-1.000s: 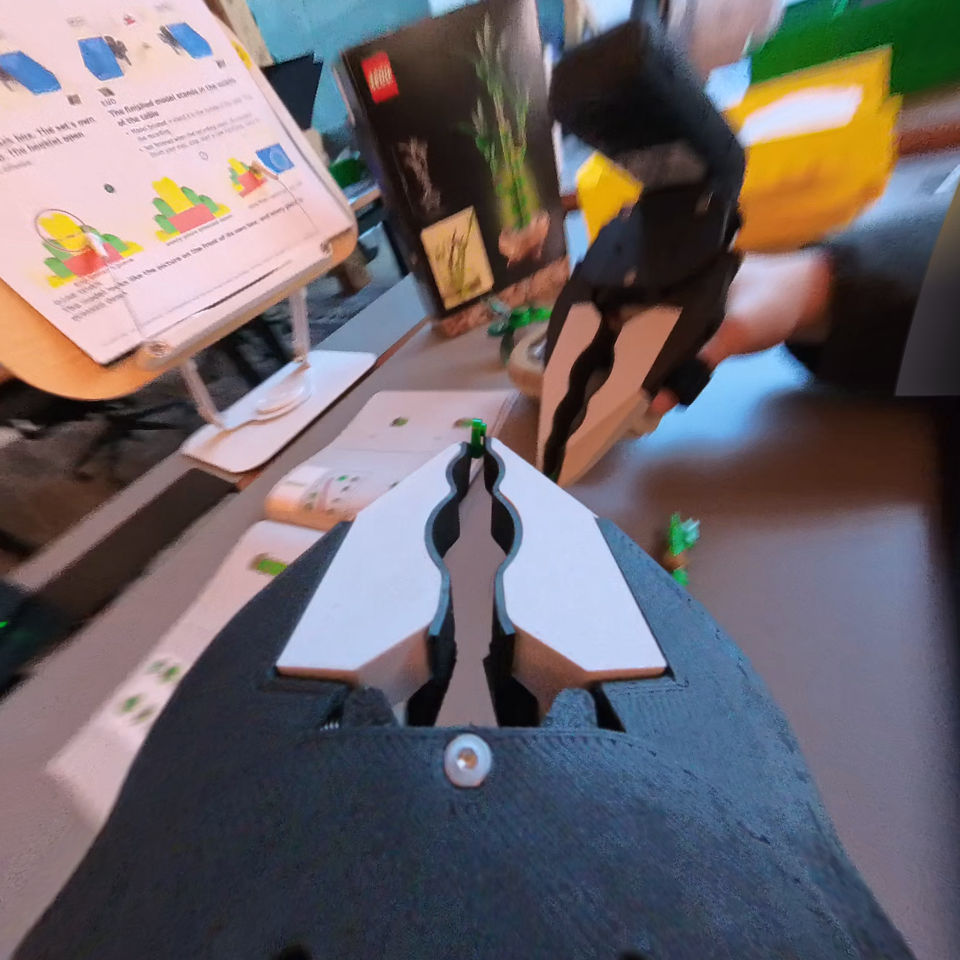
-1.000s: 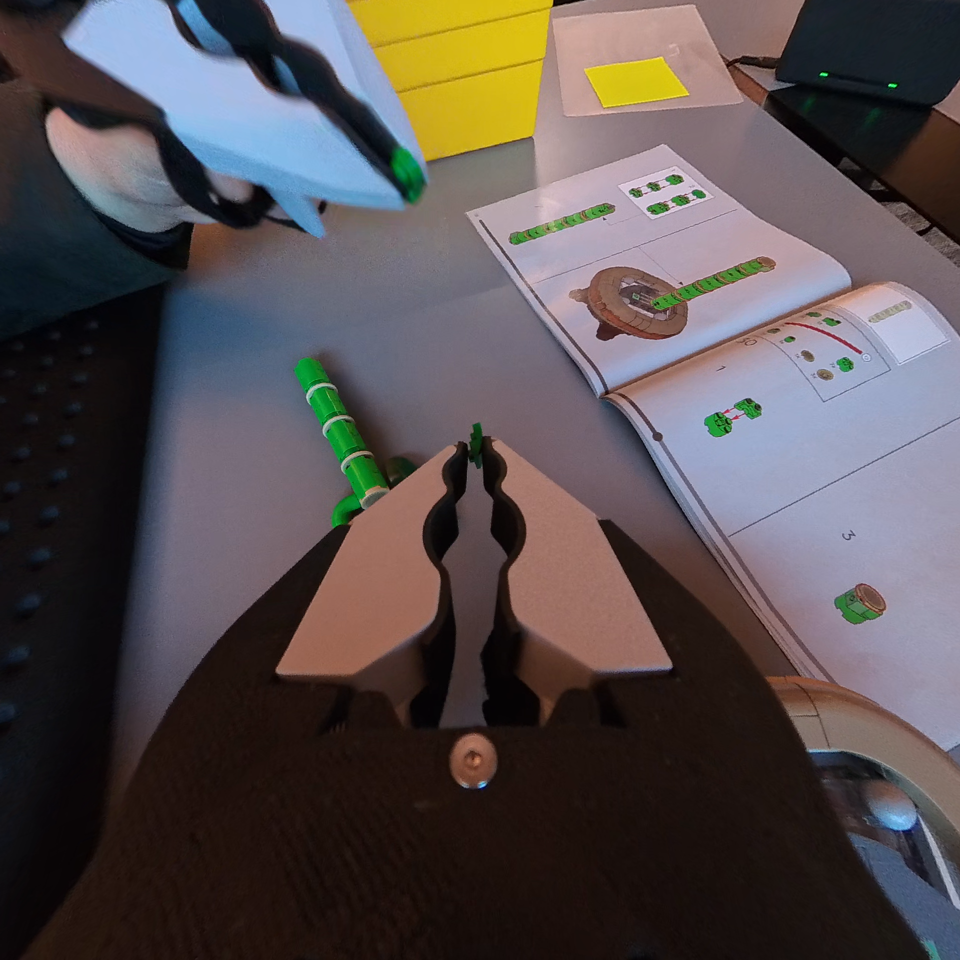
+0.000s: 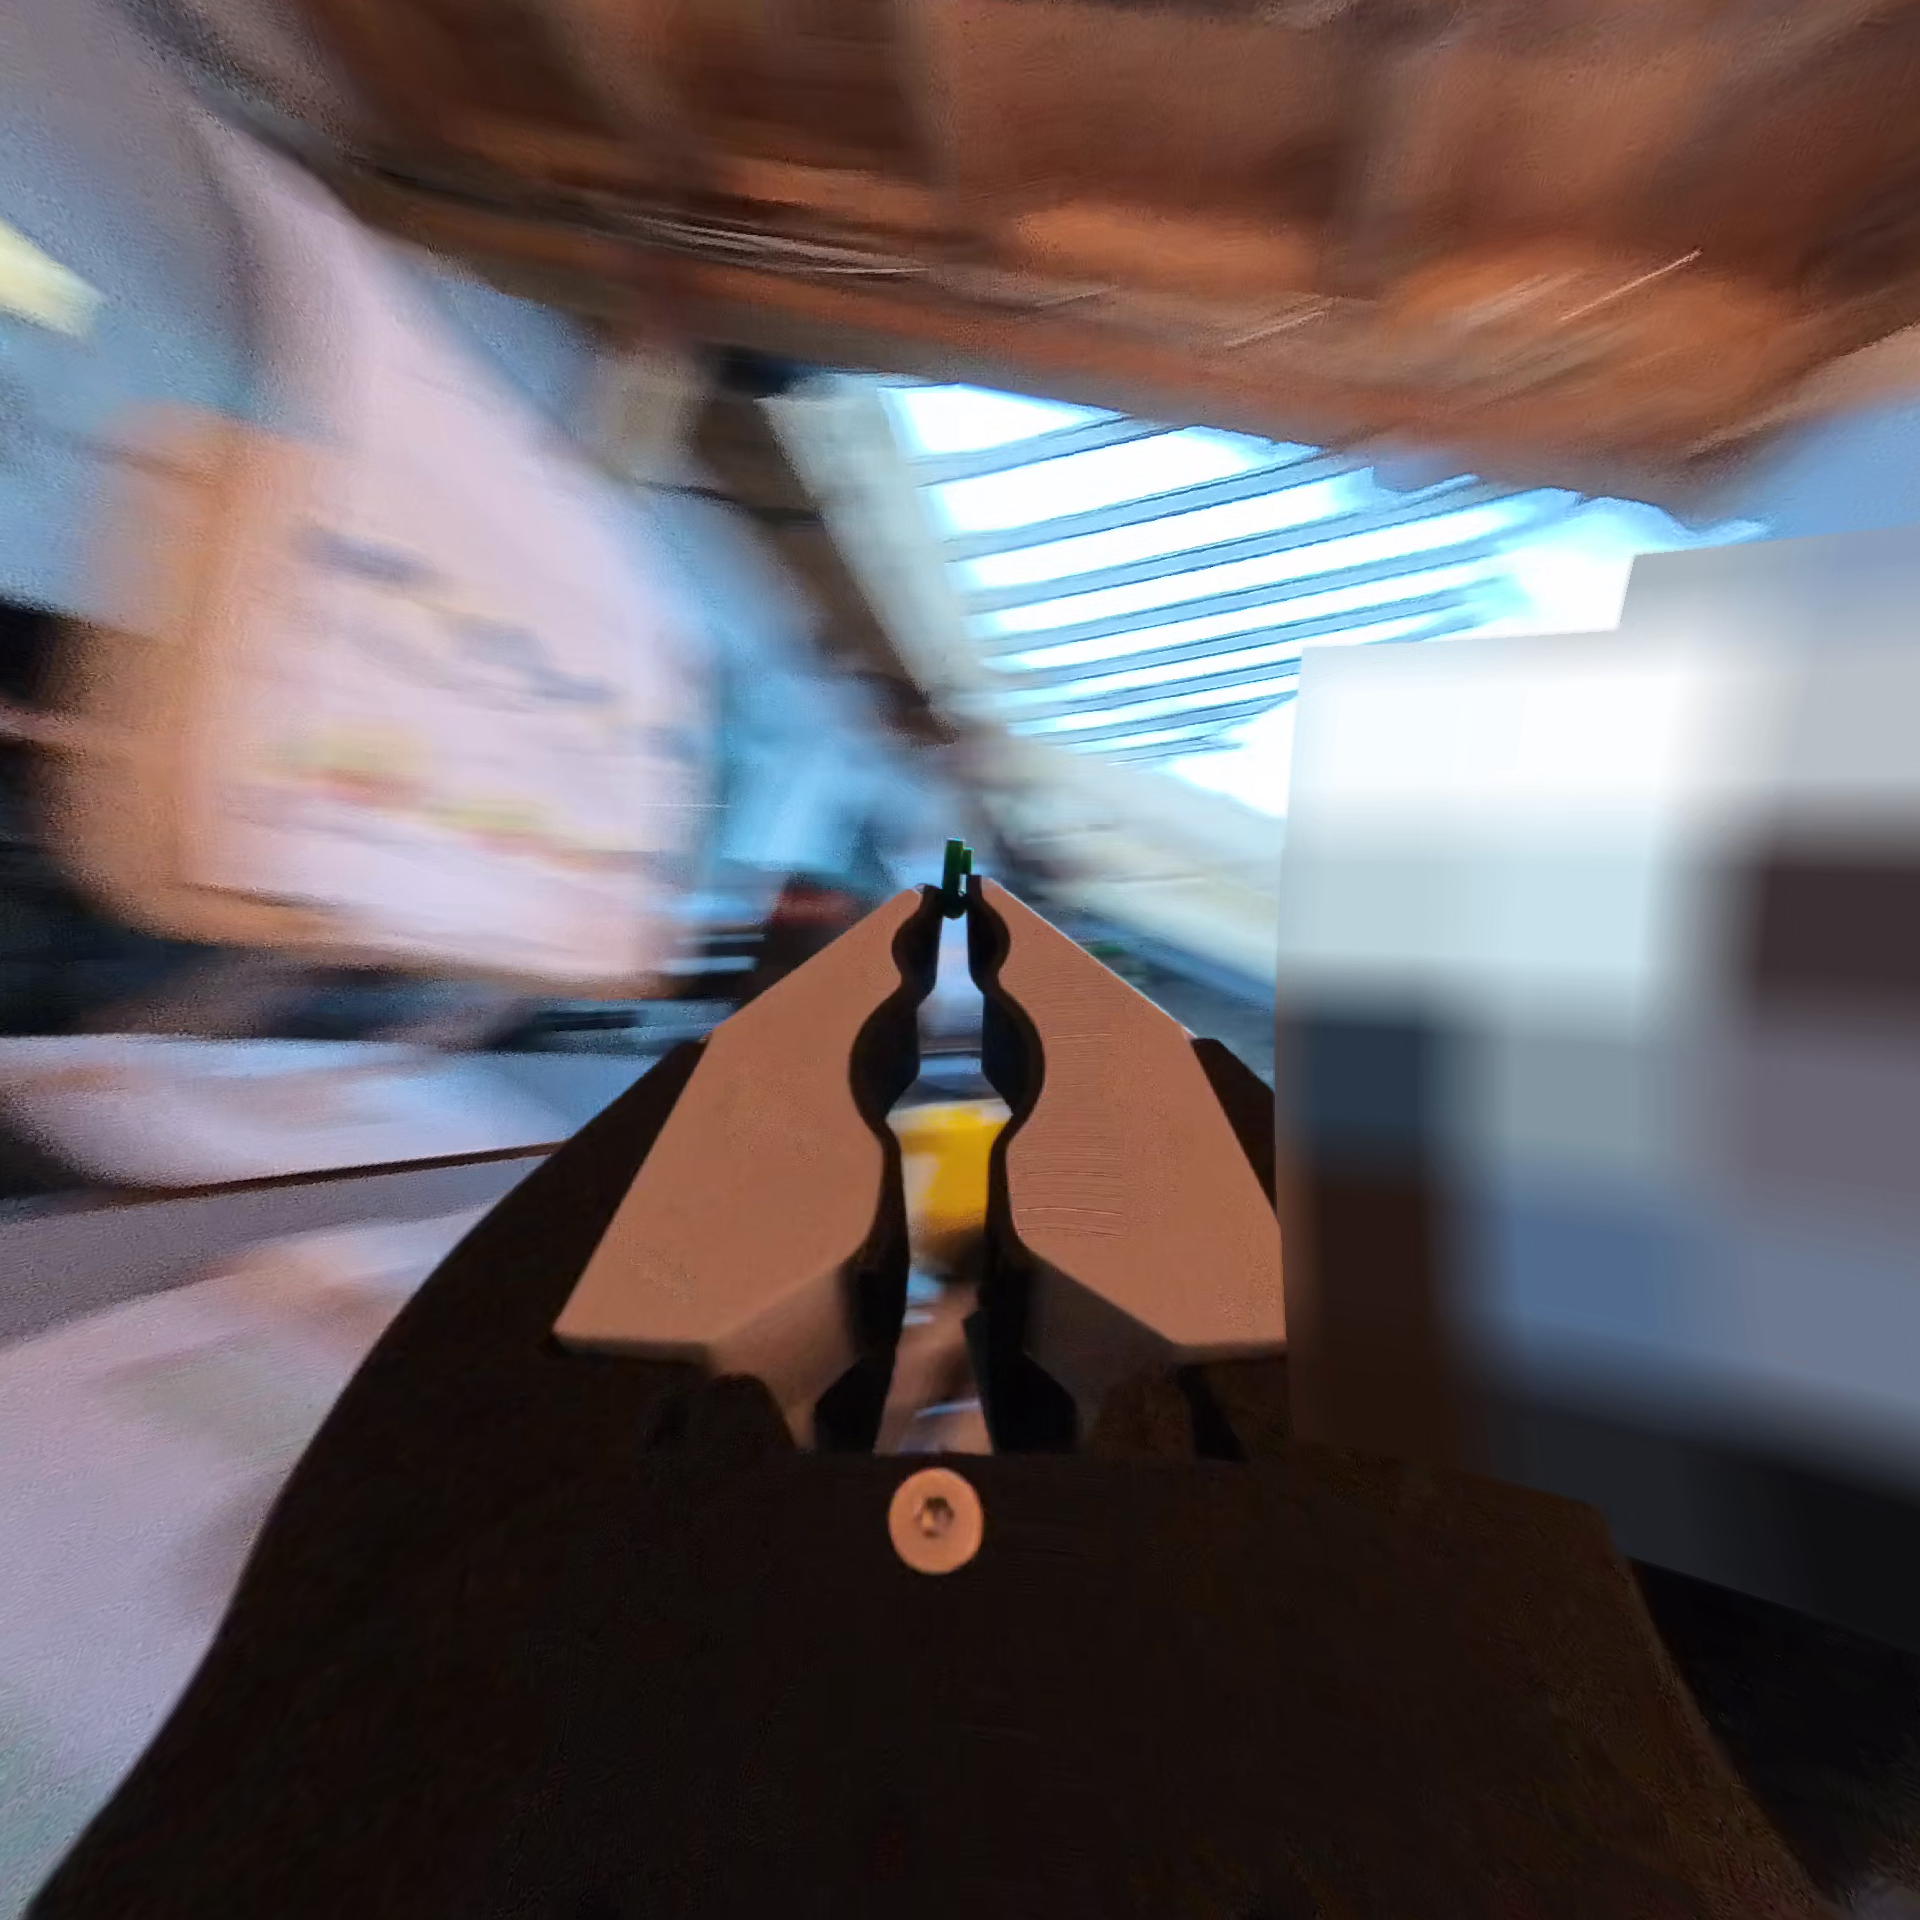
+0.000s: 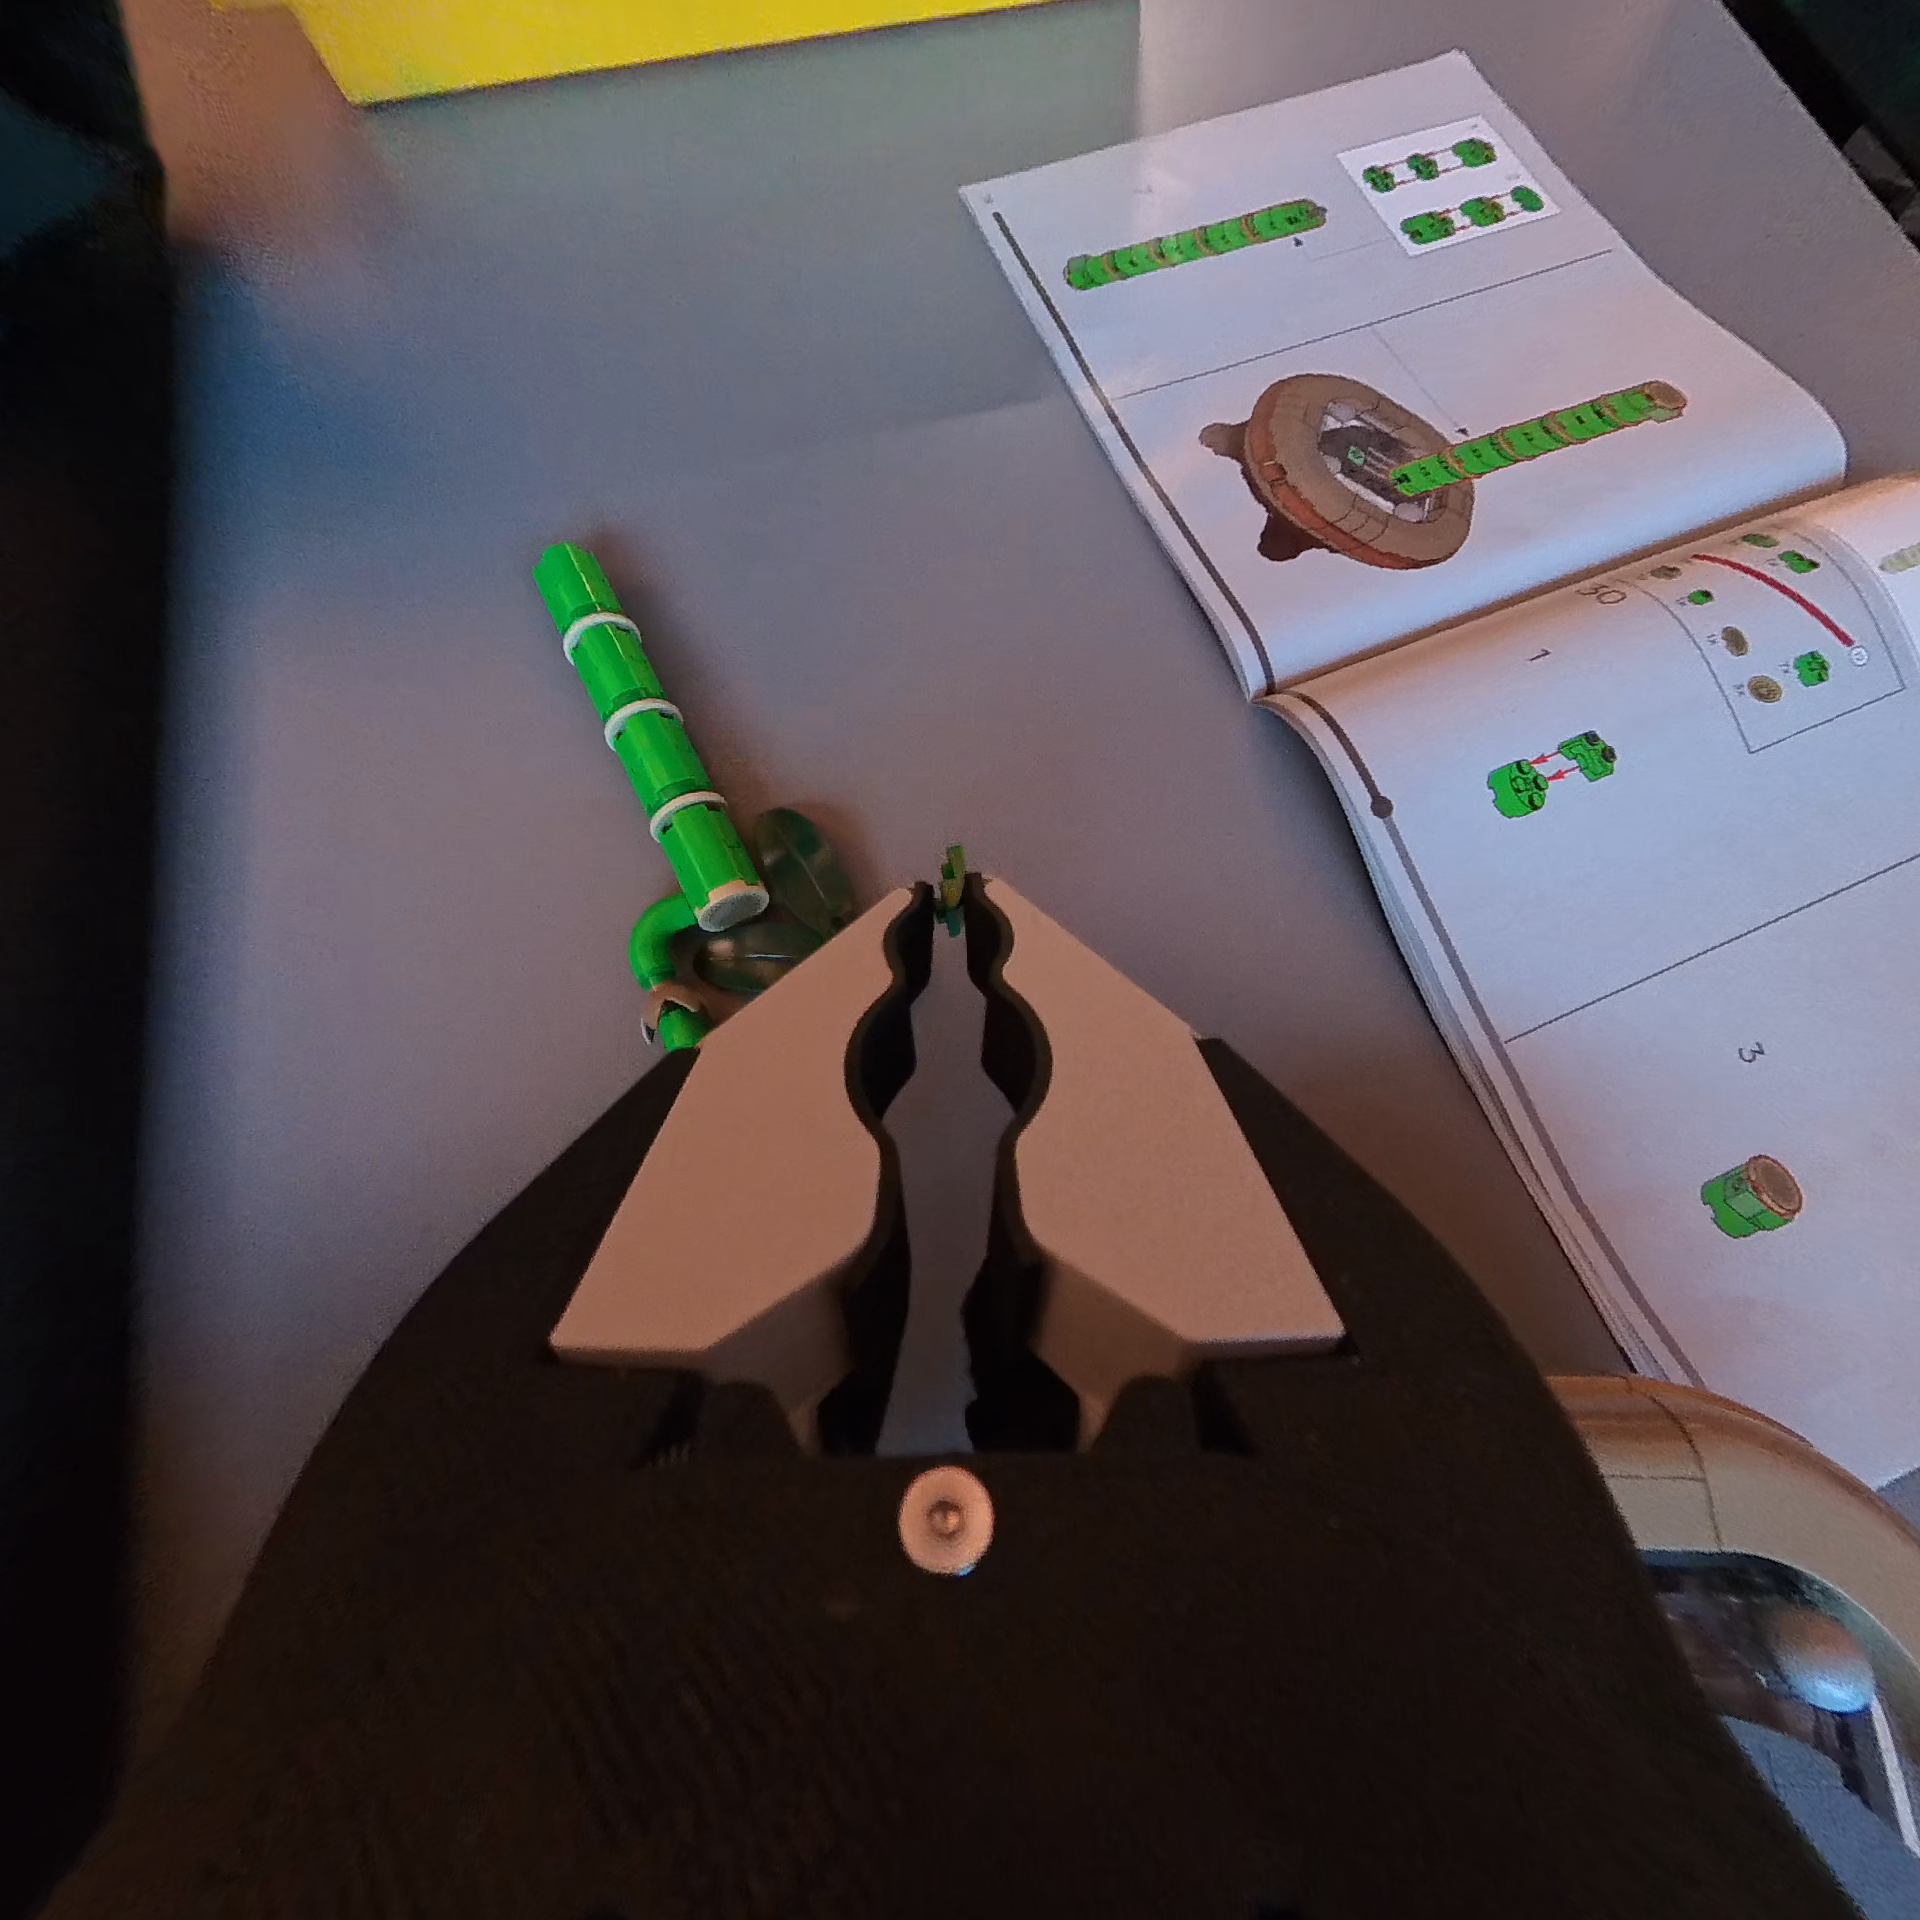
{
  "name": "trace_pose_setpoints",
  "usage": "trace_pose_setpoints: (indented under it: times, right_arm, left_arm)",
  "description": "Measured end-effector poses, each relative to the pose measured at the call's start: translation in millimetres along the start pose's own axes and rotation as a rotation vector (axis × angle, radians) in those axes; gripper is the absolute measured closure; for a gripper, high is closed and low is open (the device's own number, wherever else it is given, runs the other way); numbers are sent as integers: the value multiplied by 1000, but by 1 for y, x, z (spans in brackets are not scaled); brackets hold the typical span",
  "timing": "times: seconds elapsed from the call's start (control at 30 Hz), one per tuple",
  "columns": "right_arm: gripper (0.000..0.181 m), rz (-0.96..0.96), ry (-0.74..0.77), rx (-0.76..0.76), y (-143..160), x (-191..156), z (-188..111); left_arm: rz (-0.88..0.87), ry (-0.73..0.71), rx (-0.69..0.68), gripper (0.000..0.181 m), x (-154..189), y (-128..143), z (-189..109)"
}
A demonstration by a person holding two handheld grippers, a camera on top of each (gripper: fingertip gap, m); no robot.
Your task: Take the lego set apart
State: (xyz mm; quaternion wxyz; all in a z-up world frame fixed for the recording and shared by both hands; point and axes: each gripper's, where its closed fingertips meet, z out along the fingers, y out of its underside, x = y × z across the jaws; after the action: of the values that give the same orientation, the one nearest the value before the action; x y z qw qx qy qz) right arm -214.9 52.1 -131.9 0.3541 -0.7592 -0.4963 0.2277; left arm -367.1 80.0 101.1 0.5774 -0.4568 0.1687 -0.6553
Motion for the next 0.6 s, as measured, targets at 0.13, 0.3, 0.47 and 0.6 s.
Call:
trace_pose_setpoints:
  times: [0.13,0.3,0.47,0.6]
  right_arm:
    - [176,-10,-2,-24,3,-1,3]
    - [176,-16,1,-41,6,-1,6]
    - [176,-15,-1,-35,5,-1,5]
    - [176,-21,0,-47,7,-1,6]
  left_arm:
    - [672,-735,-58,180,-50,-58,-71]
    - [722,-787,-194,180,-54,-49,-79]
    - [230,-557,-799,178,-81,93,-64]
    - [86,-510,-1141,178,-83,170,-81]
